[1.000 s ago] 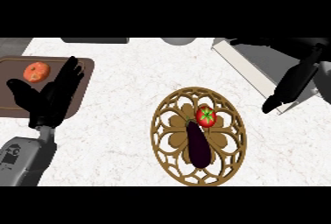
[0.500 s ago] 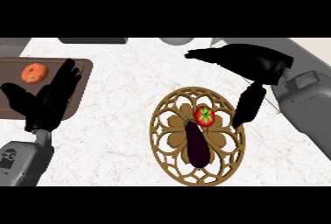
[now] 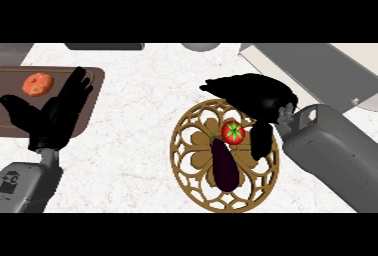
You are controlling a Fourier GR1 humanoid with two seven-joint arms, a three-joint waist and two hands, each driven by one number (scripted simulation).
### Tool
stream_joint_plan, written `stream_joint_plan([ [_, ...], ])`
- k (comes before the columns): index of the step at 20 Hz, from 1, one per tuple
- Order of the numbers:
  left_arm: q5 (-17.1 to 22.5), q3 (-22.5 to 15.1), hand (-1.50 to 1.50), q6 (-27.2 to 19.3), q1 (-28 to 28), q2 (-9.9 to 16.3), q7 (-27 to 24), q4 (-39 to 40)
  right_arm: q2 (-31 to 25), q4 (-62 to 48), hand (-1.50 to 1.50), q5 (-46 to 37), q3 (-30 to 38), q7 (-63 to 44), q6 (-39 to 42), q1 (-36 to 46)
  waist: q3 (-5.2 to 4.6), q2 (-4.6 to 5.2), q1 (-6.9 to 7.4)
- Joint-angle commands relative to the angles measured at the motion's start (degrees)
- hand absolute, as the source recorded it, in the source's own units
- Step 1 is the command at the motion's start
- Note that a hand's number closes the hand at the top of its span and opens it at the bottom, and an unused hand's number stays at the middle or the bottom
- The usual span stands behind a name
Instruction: Pick the tomato from the placemat and place it in the tiered shelf
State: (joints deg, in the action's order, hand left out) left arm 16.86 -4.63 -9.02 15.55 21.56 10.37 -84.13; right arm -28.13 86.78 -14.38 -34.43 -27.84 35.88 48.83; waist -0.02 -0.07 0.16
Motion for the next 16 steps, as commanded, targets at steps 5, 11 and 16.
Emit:
stream_joint_plan([
  [5,-3.2,0.1,0.0,-0.5,-2.4,-2.7,-0.3,-2.2,2.6,-0.9,-1.5,-10.1,1.2,-0.1,3.8,-2.4,0.02,0.07,0.12],
  [11,-2.5,3.2,0.0,3.1,-2.1,-2.0,-0.5,-0.6,2.0,2.8,-1.5,-16.1,1.2,4.7,3.4,-10.9,0.03,0.07,-0.08],
  [16,-2.5,6.1,0.0,6.2,-0.1,-2.1,-3.0,4.9,4.2,6.7,-1.5,-19.3,2.9,1.6,7.3,-13.7,0.0,0.08,-0.3],
])
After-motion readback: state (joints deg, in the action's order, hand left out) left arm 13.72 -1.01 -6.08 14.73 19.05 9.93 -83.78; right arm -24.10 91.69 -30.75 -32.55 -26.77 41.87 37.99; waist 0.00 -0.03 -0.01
